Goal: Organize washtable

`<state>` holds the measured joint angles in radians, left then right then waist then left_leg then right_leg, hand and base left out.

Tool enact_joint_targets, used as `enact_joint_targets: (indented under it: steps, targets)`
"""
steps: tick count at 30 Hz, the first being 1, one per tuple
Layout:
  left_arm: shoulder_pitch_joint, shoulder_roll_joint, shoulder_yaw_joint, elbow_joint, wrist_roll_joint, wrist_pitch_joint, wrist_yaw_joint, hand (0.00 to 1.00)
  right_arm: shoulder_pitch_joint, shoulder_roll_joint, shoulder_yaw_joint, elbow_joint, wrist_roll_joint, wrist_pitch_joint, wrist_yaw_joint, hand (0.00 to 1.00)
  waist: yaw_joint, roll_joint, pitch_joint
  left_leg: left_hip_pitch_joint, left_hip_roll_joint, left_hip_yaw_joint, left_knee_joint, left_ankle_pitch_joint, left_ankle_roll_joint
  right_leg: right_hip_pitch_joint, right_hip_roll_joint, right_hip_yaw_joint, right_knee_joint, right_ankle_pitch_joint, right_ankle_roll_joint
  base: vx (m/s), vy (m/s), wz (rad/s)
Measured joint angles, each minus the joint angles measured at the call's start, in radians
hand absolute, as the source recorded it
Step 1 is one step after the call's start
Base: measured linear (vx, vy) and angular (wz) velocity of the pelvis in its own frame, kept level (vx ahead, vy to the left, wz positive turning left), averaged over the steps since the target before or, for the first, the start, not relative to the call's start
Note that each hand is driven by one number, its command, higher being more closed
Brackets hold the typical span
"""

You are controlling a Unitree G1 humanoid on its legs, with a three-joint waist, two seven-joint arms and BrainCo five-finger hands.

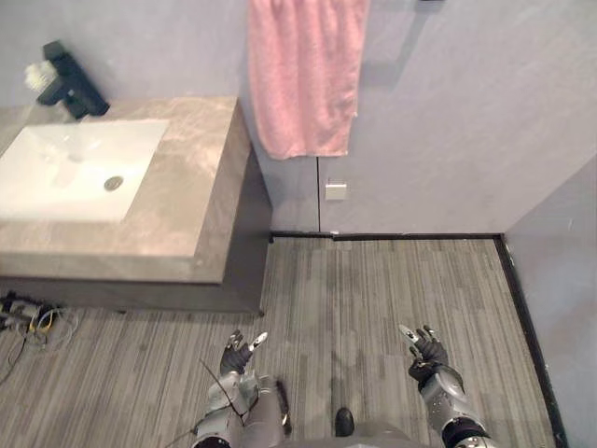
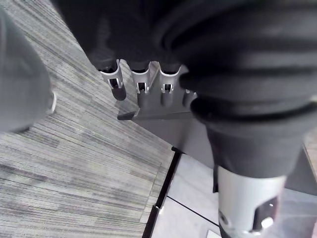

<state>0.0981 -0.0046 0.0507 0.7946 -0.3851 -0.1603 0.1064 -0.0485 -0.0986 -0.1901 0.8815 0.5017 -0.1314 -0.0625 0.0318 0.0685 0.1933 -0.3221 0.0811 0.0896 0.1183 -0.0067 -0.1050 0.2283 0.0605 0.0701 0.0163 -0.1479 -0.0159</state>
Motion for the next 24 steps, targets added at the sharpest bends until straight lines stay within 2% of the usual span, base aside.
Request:
enact_joint_targets:
  steps: [1,2,4,6,7,8,9,10,11,12,13,14,15,16,17,18,19,20,21,24]
  targets:
    - [0.032,0.003,0.022,0.002,0.0,0.0,0.0,0.0,0.025,0.0,0.003,0.001,-0.002,0.003,0.001,0.0,0.025,0.009,-0.015,-0.003,0.0,-0.034,0.033,0.148,0.079,0.032,0.013,0.05,0.016,-0.074,0.003,0.57,0.301,-0.92]
    - [0.031,0.016,0.052,-0.001,0.0,0.0,0.001,0.0,0.044,0.017,0.004,0.004,-0.003,0.003,0.002,0.0,0.02,-0.034,-0.028,-0.011,-0.033,-0.026,0.057,0.127,0.093,0.02,-0.034,0.073,0.052,-0.098,0.009,0.45,0.24,-0.73]
    - [0.033,0.018,0.084,-0.006,0.0,-0.003,-0.005,0.0,0.056,0.02,0.003,0.01,-0.01,0.005,0.003,0.0,0.01,-0.053,-0.038,0.001,-0.052,0.006,0.032,0.107,0.113,-0.048,-0.056,0.107,0.155,-0.099,0.01,0.43,0.198,-0.27]
    - [0.061,0.01,0.102,0.0,-0.002,0.023,-0.024,0.0,0.052,0.027,0.003,0.02,-0.023,0.005,0.01,0.0,0.011,-0.067,-0.04,0.035,-0.065,0.051,0.026,0.074,0.129,-0.105,-0.066,0.14,0.295,-0.097,0.013,0.44,0.163,-0.49]
    - [0.063,0.017,0.105,-0.005,-0.001,0.034,-0.04,0.0,0.044,0.038,0.002,0.041,-0.021,0.005,0.017,0.0,0.011,-0.072,-0.037,0.075,-0.066,0.07,0.024,0.046,0.135,-0.154,-0.065,0.146,0.436,-0.079,0.102,0.41,0.104,-0.55]
    - [0.072,0.018,0.115,-0.009,-0.004,0.028,-0.032,0.0,0.046,0.053,0.003,0.059,-0.021,0.01,0.024,0.0,0.01,-0.077,-0.037,0.141,-0.07,0.078,0.008,0.018,0.14,-0.199,-0.063,0.139,0.596,-0.025,0.281,0.39,0.085,-0.47]
    - [0.077,0.02,0.115,-0.014,-0.004,0.023,-0.029,0.0,0.049,0.062,0.003,0.059,-0.021,0.01,0.026,0.0,0.007,-0.073,-0.038,0.171,-0.068,0.078,0.003,0.002,0.144,-0.223,-0.065,0.131,0.673,-0.02,0.291,0.41,0.06,-0.29]
    - [0.077,0.026,0.116,-0.034,-0.007,0.014,-0.016,0.0,0.062,0.071,0.004,0.057,-0.021,0.011,0.04,0.0,-0.006,-0.071,-0.041,0.231,-0.068,0.077,0.0,-0.033,0.145,-0.29,-0.08,0.081,0.817,-0.051,0.272,0.33,0.035,-0.02]
    - [0.073,0.03,0.115,-0.037,-0.007,0.005,-0.012,0.0,0.062,0.071,0.007,0.055,-0.021,0.011,0.044,0.0,-0.007,-0.071,-0.041,0.252,-0.068,0.077,-0.003,-0.046,0.153,-0.316,-0.097,0.051,0.844,-0.081,0.249,0.38,0.015,0.13]
    - [0.07,0.036,0.116,-0.049,-0.007,-0.006,-0.008,0.0,0.066,0.07,0.011,0.055,-0.021,0.012,0.044,0.0,-0.019,-0.068,-0.042,0.294,-0.067,0.076,-0.018,-0.054,0.15,-0.377,-0.151,-0.044,0.827,-0.133,0.165,0.24,-0.016,0.15]
    - [0.07,0.036,0.116,-0.053,-0.007,-0.006,-0.008,0.0,0.066,0.07,0.011,0.055,-0.021,0.012,0.044,0.0,-0.02,-0.067,-0.042,0.302,-0.065,0.075,-0.019,-0.053,0.146,-0.387,-0.16,-0.062,0.81,-0.142,0.151,0.31,-0.055,0.22]
    - [0.069,0.037,0.116,-0.07,-0.015,-0.008,-0.007,0.0,0.073,0.069,0.011,0.055,-0.02,0.012,0.043,0.0,-0.02,-0.063,-0.043,0.322,-0.056,0.065,-0.028,-0.059,0.138,-0.416,-0.183,-0.105,0.699,-0.158,0.12,0.35,-0.158,0.36]
    - [0.059,0.036,0.117,-0.086,-0.02,-0.016,-0.006,0.0,0.08,0.067,0.008,0.054,-0.019,0.012,0.043,0.0,-0.023,-0.062,-0.044,0.328,-0.042,0.042,-0.033,-0.065,0.126,-0.438,-0.184,-0.099,0.509,-0.146,0.111,0.29,-0.149,0.39]
    - [0.057,0.036,0.117,-0.088,-0.023,-0.016,-0.006,0.0,0.082,0.067,0.007,0.054,-0.019,0.012,0.043,0.0,-0.024,-0.062,-0.044,0.328,-0.039,0.037,-0.033,-0.067,0.12,-0.441,-0.183,-0.093,0.469,-0.139,0.11,0.27,-0.209,0.5]
    - [0.049,0.036,0.117,-0.091,-0.031,-0.02,-0.006,0.0,0.084,0.065,0.002,0.054,-0.017,0.013,0.04,0.0,-0.022,-0.065,-0.045,0.331,-0.03,0.017,-0.031,-0.079,0.093,-0.45,-0.183,-0.055,0.319,-0.079,0.104,0.21,-0.213,0.5]
    - [0.043,0.04,0.115,-0.093,-0.036,-0.02,-0.002,0.0,0.088,0.062,0.002,0.054,-0.003,0.013,0.04,0.0,-0.033,-0.072,-0.05,0.337,-0.025,-0.01,-0.026,-0.094,0.063,-0.443,-0.181,-0.024,0.248,0.066,0.122,0.28,-0.28,0.57]
    - [0.041,0.037,0.116,-0.09,-0.036,-0.02,0.002,0.0,0.094,0.056,0.001,0.055,0.0,0.012,0.04,0.0,-0.038,-0.067,-0.053,0.337,-0.017,-0.02,-0.022,-0.101,0.051,-0.435,-0.172,-0.029,0.244,0.089,0.108,0.36,-0.366,0.36]
    - [0.05,0.017,0.113,-0.096,-0.036,-0.02,0.004,0.0,0.089,0.039,-0.001,0.044,0.003,0.013,0.039,0.0,-0.037,-0.036,-0.067,0.333,0.023,-0.031,-0.021,-0.108,0.037,-0.436,-0.136,-0.043,0.249,0.084,0.088,0.29,-0.301,0.07]
    - [0.049,0.006,0.112,-0.096,-0.036,-0.02,0.003,0.0,0.08,0.031,-0.001,0.034,0.003,0.012,0.038,0.0,-0.042,-0.025,-0.072,0.339,0.041,-0.033,-0.03,-0.105,0.026,-0.438,-0.114,-0.052,0.26,0.069,0.071,0.27,-0.282,-0.01]
    - [0.018,0.004,0.109,-0.124,-0.037,-0.02,0.0,0.0,0.087,0.018,-0.022,0.001,0.008,0.008,0.039,0.0,-0.057,-0.024,-0.074,0.347,0.072,-0.055,-0.039,-0.077,-0.017,-0.42,-0.092,-0.106,0.289,0.026,0.039,0.18,-0.26,0.35]
